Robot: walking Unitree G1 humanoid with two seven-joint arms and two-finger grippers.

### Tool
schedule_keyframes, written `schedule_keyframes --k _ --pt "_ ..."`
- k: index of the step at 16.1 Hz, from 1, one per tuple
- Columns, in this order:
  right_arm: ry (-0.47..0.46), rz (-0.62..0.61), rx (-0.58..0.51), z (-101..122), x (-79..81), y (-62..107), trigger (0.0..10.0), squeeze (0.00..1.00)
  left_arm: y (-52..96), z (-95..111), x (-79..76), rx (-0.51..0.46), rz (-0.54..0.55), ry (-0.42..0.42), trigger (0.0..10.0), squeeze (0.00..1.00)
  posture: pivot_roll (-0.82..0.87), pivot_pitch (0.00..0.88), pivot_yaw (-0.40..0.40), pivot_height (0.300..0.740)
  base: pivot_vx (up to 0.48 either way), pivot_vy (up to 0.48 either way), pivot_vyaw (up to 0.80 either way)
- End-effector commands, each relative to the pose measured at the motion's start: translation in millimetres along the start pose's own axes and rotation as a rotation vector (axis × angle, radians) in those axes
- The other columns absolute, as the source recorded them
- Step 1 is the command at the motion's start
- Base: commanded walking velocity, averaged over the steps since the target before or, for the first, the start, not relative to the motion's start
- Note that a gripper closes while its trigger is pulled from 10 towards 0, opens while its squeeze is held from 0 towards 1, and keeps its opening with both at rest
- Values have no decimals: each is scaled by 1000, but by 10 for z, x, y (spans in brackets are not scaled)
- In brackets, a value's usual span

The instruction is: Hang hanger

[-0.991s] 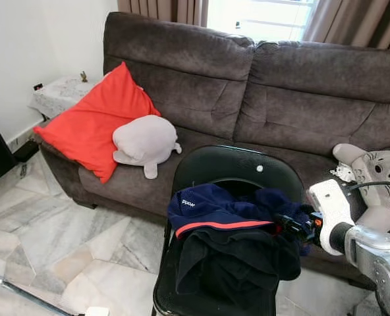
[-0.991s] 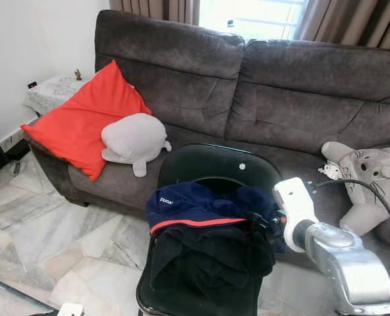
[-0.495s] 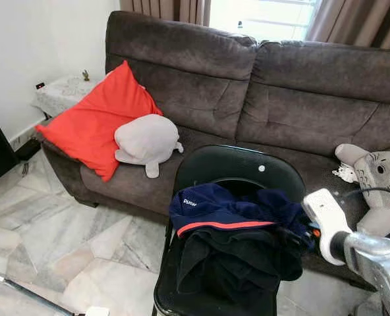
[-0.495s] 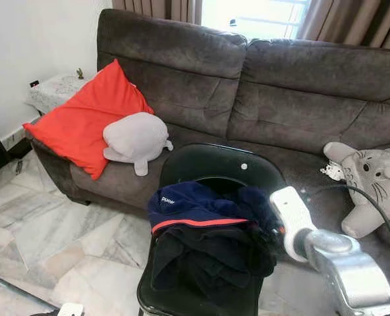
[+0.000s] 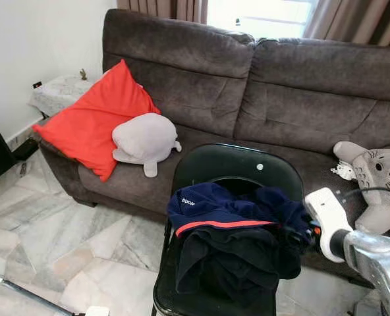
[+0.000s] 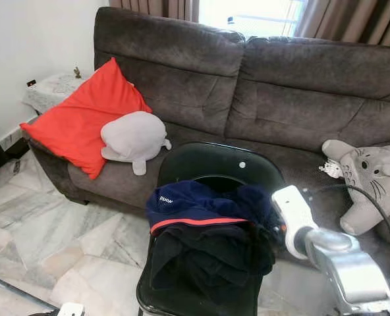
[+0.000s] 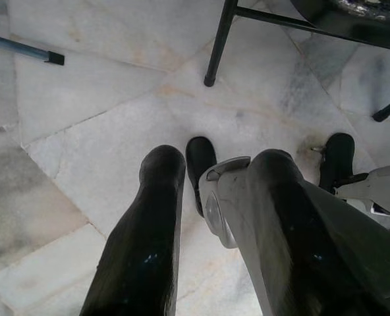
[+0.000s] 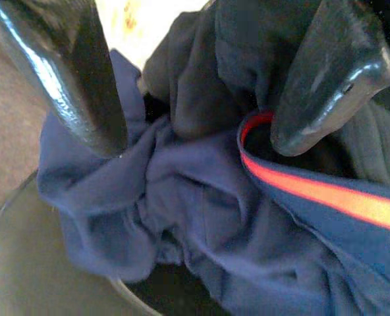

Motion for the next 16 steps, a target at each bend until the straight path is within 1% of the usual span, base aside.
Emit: schedule_keyframes --k 1,6,10,11,13,14,15,16 --pt "-14 -6 -12 19 -16 -12 10000 0 0 -9 3 15 -4 -22 10000 0 62 27 -28 740 0 0 0" --pt "-107 20 -34 1 117 -128 10000 0 0 -2 4 13 -5 -24 10000 0 68 30 -28 740 0 0 0" --pt "-212 -28 -59 9 107 -161 10000 0 0 2 4 13 -8 -30 10000 0 67 33 -25 740 0 0 0" --pt "-261 -41 -66 9 120 -174 10000 0 0 4 4 12 -9 -33 10000 0 67 34 -23 740 0 0 0" --pt "-398 -60 -98 22 141 -198 10000 0 0 7 4 12 -11 -38 10000 0 67 33 -22 740 0 0 0" --pt "-447 -42 -106 25 187 -205 10000 0 0 7 5 13 -11 -41 10000 0 67 33 -22 740 0 0 0" --pt "-453 -36 -107 26 208 -206 10000 0 0 7 6 13 -11 -42 10000 0 68 33 -20 740 0 0 0" --pt "-470 -13 -102 15 291 -209 10000 0 0 8 7 13 -12 -45 10000 0 65 33 -20 740 0 0 0"
Point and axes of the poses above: a point about 5 cm out from each wrist's last joint towards the gripper, its own y axis pointing back from the gripper into the wrist, its own z axis along the axis of the wrist's last joint, x = y × z, the point moved 1 cm from there along -y, pointing out of the wrist towards the gripper, and after that the axes turned 1 degree about -y, right-handed, at the moved point
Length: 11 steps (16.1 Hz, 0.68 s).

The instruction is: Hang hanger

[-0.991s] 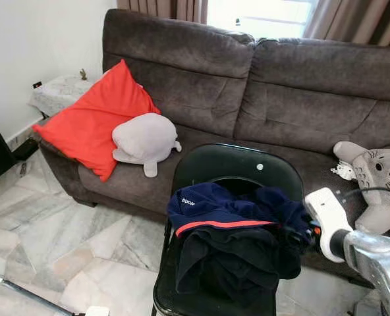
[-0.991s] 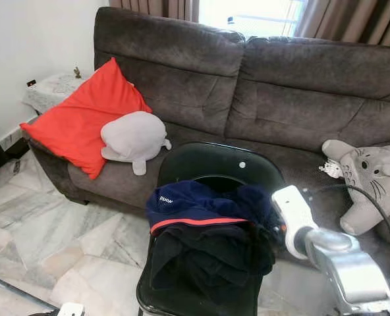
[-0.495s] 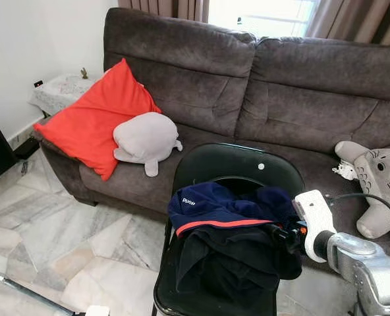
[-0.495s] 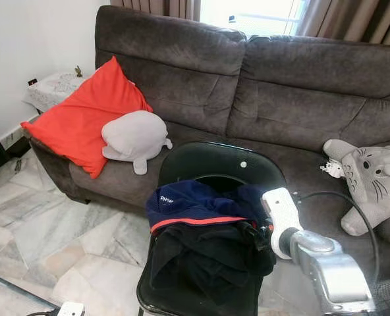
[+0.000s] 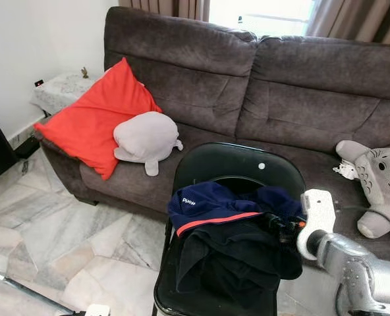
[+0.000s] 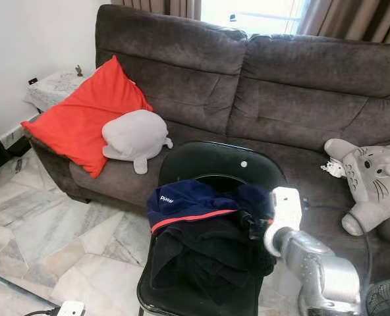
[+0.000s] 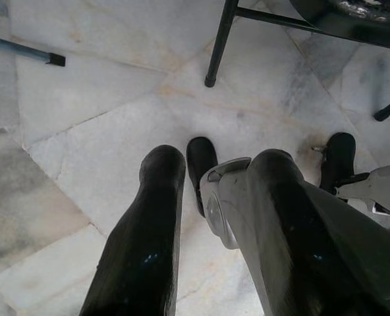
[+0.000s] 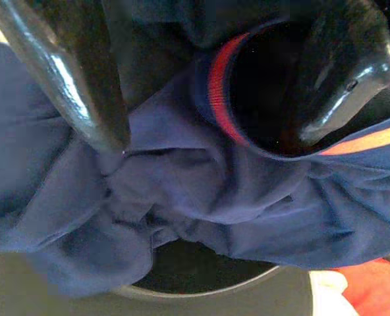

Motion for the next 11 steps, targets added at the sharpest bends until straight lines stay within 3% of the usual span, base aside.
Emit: schedule_keyframes --k 1,8,11 --pt "-16 7 2 -17 40 34 10000 0 3 -23 1 19 -9 -36 10000 0 64 33 -19 740 0 0 0" --pt "-103 -27 60 -196 119 44 10000 0 3 -22 0 21 -15 -46 10000 0 66 31 -19 740 0 0 0" --pt "-174 -49 -9 -157 121 29 10000 0 3 -21 1 20 -15 -49 10000 0 66 31 -19 740 0 0 0"
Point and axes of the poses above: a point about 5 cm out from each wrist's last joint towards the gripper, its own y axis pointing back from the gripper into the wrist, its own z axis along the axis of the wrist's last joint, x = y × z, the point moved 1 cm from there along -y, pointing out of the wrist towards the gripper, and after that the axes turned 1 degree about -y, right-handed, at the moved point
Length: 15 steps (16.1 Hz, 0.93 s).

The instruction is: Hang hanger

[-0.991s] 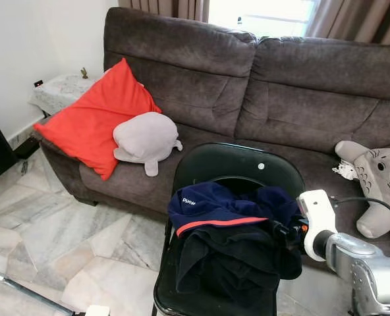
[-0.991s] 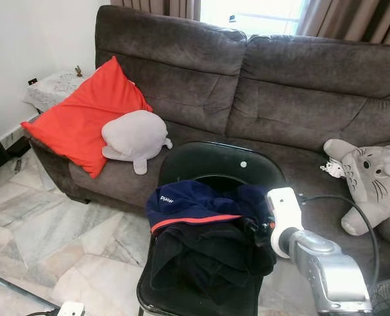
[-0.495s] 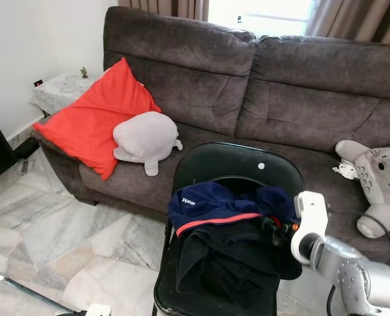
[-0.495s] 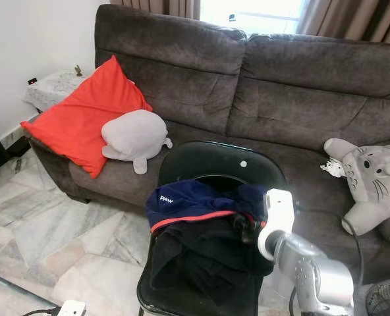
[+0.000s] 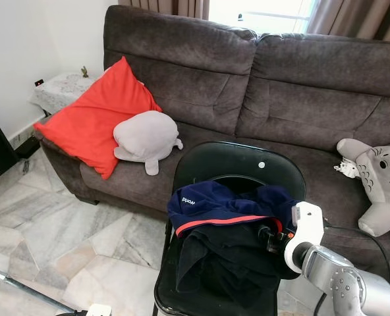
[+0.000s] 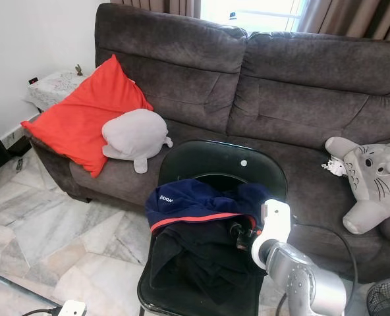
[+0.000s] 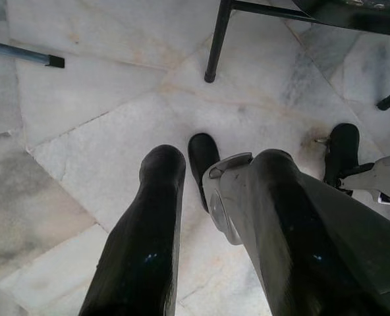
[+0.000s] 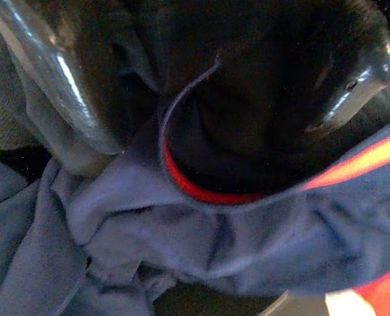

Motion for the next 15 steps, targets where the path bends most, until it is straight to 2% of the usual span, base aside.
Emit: schedule_keyframes --k 1,4,5,6,7,8,9,10,11,15 --pt "-26 -19 -59 85 -18 41 10000 0 3 -27 2 14 -1 -10 10000 0 66 26 -18 740 0 0 0" --pt "-71 -58 -81 70 -60 33 10000 0 3 -25 3 13 -1 -13 10000 0 67 23 -17 740 0 0 0" --pt "-80 -62 -89 61 -53 29 0 0 3 -25 3 14 -2 -14 10000 0 69 22 -16 740 0 0 0" --pt "-81 -56 -81 36 -31 19 118 0 3 -24 4 14 -2 -14 10000 0 69 22 -16 740 0 0 0" --pt "-82 -57 -75 24 -26 13 3922 0 3 -24 4 14 -2 -15 10000 0 69 22 -16 740 0 0 0" --pt "-85 -58 -65 0 -24 -3 10000 0 3 -26 4 14 -2 -16 10000 0 69 21 -14 740 0 0 0" --pt "-87 -60 -62 -5 -27 -6 10000 0 3 -26 4 14 -2 -16 10000 0 69 21 -14 740 0 0 0" --pt "-90 -57 -58 -14 -23 -12 5373 0 3 -26 3 14 -3 -17 10000 0 69 21 -14 740 0 0 0" --pt "-90 -48 -59 -16 -9 -14 0 0 3 -26 3 15 -3 -17 10000 0 69 21 -14 740 0 0 0" --pt "-91 -44 -60 -15 9 -26 0 0 4 -29 4 16 -4 -18 10000 0 71 22 -14 740 0 0 0"
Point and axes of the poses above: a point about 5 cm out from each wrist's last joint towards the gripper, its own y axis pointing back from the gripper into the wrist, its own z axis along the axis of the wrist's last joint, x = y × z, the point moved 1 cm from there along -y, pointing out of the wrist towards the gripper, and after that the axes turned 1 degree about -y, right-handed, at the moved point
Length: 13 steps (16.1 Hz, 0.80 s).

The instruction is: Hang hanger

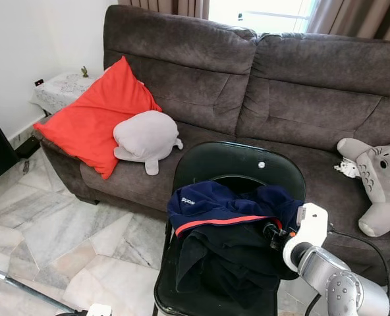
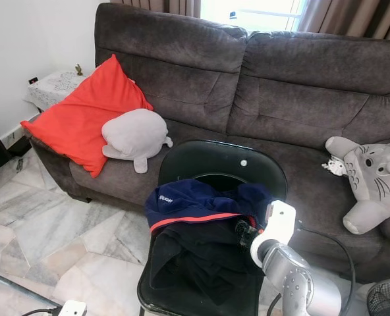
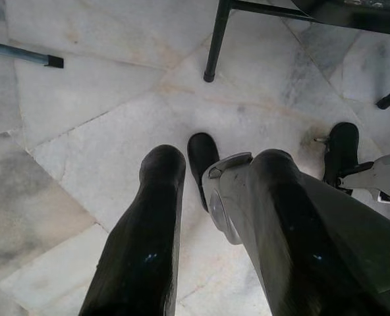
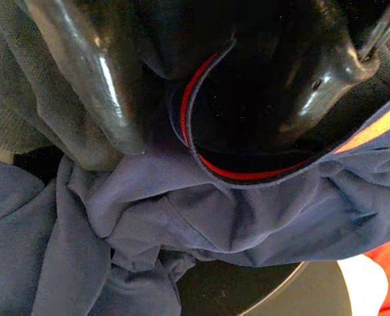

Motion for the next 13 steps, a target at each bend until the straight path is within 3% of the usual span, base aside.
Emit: schedule_keyframes --k 1,13 --pt "-2 -4 -2 -3 -1 -3 0 0 4 -30 6 15 -1 -13 10000 0 73 21 -14 740 0 0 0" --pt "-2 8 6 -16 49 -28 0 0 4 -28 1 21 -11 -27 10000 0 75 20 -13 740 0 0 0"
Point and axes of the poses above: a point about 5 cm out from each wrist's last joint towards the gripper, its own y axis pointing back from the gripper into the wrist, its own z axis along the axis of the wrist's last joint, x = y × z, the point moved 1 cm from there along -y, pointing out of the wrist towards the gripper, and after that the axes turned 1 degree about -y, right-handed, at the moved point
